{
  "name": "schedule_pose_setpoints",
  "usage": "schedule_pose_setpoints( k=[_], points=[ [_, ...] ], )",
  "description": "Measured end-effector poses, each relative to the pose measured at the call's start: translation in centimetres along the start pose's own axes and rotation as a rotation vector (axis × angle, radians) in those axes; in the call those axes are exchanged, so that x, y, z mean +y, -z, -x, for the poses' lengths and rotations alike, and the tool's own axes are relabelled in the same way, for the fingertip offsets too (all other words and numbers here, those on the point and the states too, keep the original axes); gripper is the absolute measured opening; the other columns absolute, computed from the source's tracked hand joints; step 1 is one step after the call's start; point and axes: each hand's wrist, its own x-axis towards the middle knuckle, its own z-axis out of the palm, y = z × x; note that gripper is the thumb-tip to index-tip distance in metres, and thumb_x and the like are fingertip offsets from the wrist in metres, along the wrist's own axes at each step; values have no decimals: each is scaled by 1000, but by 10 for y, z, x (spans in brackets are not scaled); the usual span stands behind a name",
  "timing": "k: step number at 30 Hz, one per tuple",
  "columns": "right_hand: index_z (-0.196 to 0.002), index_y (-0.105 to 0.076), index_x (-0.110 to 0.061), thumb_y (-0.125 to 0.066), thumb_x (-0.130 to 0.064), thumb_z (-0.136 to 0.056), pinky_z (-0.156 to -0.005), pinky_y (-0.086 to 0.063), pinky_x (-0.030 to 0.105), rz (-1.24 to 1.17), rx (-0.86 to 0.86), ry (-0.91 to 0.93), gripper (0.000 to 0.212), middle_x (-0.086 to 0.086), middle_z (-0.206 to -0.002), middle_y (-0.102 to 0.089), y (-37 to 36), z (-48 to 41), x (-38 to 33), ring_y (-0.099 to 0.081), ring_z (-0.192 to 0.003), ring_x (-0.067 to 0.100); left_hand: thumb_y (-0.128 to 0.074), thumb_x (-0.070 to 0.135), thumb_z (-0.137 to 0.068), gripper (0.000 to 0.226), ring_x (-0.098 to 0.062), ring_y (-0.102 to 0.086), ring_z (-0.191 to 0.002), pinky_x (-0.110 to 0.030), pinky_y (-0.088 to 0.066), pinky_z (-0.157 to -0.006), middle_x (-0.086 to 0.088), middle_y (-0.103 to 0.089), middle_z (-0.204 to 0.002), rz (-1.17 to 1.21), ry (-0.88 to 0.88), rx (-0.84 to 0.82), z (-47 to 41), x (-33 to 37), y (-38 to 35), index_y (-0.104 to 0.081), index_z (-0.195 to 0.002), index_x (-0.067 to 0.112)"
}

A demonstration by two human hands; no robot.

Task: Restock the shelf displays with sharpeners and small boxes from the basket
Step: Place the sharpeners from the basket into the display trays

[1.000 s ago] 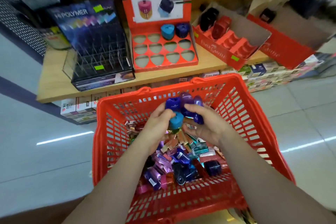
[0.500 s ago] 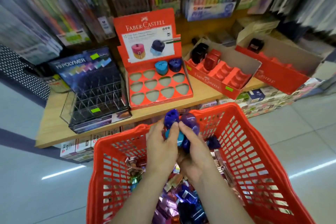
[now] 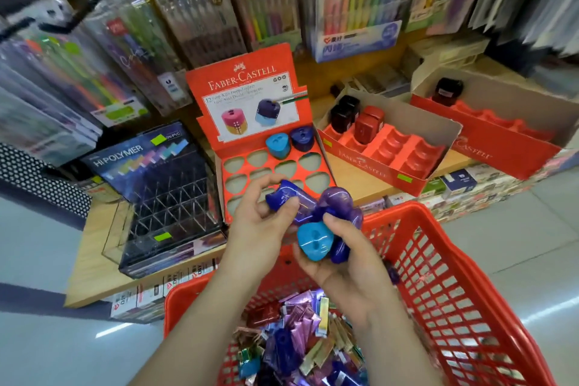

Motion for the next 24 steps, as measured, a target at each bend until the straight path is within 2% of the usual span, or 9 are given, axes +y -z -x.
schedule_pose_setpoints(
  k=[2,5,7,10,12,16,20,22,24],
  points=[
    [-114,-63,-4,-70,-8,-70,-67,-57,39,-33,-15,24,45,16,-96,-70,-4,-4,-5,-70,-76,25,-61,5,-90,25,-12,-66,-60,-22,-53,-54,0,-71,-69,39,-14,10,-6,7,-5,-54,-111,15],
    [-114,-63,-9,-69,-11,-73,-63,-56,35,129,-23,91,42,13,-94,-71,-15,-7,-23,-69,-76,21,-64,4,-87,24,-3,-57,-47,-12,-42,-44,5,-67,-63,22,-75,28,-20,18,-10,-55,-108,12],
    [-108,-63,-14,-66,-9,-80,-56,-55,31,295,-12,119,29,8,-83,-72,-27,-11,-43,-68,-67,17,-67,4,-85,25,-9,-56,-49,-15,-42,-42,4,-67,-65,-12,-94,39,-33,28,-13,-57,-105,14],
    [-106,-63,-20,-66,-10,-85,-52,-54,28,554,-19,111,23,4,-80,-72,-50,-23,-85,-69,-66,18,-70,5,-83,25,-21,-60,-62,-24,-55,-53,-2,-71,-82,-37,-115,39,-54,46,-16,-61,-102,18],
    [-106,-63,-24,-68,-11,-84,-51,-54,27,733,-48,93,25,2,-81,-72,-68,-32,-115,-69,-66,16,-68,3,-84,25,-19,-66,-65,-24,-57,-59,-8,-71,-90,2,-123,21,-68,57,-19,-62,-104,16],
    [-107,-65,-31,-70,-12,-82,-53,-53,28,1036,-78,74,32,-4,-83,-72,-80,-34,-168,-69,-68,9,-63,-4,-85,23,-14,-69,-69,-21,-57,-64,-7,-71,-87,1,-150,-78,-89,70,-35,-63,-101,13],
    [-105,-65,-25,-75,-17,-68,-55,-56,30,948,-7,124,39,0,-84,-71,-43,-12,-198,-70,-70,13,-67,5,-85,17,-15,-65,-69,-28,-54,-67,-7,-72,-85,-102,-200,-89,-103,70,-64,-65,-98,15],
    [-101,-67,-20,-76,-20,-60,-54,-57,30,820,48,166,42,6,-84,-70,-18,-3,-204,-70,-71,17,-67,16,-87,18,-9,-63,-67,-24,-49,-66,-6,-71,-86,-208,-251,-78,-114,68,-79,-68,-105,16],
    [-99,-69,-17,-75,-19,-61,-53,-56,31,721,80,203,38,9,-83,-69,4,5,-205,-70,-73,21,-66,18,-89,18,-3,-59,-61,-22,-50,-65,3,-68,-81,-277,-291,-101,-125,65,-96,-65,-106,22]
  ],
)
